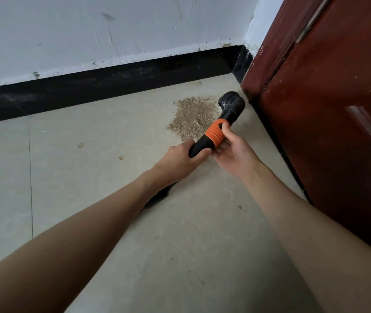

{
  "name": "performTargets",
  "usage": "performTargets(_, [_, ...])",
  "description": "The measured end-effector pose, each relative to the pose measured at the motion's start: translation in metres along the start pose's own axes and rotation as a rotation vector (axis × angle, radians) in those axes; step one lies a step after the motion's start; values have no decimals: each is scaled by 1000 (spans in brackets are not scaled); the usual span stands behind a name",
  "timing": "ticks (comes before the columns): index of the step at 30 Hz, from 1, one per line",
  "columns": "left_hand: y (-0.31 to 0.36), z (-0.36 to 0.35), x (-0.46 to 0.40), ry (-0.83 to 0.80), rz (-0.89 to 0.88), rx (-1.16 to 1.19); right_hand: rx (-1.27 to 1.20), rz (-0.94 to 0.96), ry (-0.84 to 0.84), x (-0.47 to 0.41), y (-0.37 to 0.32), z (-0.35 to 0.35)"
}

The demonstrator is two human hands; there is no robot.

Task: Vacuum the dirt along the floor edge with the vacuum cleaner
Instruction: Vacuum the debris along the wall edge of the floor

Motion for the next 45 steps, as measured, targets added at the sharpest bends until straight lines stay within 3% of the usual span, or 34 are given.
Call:
performTargets(11, [1, -1, -7, 2, -21, -16, 60, 38, -16, -2, -9, -11])
performTargets(29, [26, -51, 48, -134, -79, -73, -9, -20, 96, 41, -3, 77])
performTargets(45, [3, -10, 46, -21, 59, -51, 164, -34, 26, 29, 9, 18])
Point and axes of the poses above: each hand's wrist, its own x-axis away from the middle knuckle, its own z-axis out of the back of the hand, y = z × x, the point moved 8 cm from there along -x, towards the middle knuckle, and after that the axes turned 13 degrees about y, right-handed, at the moved point
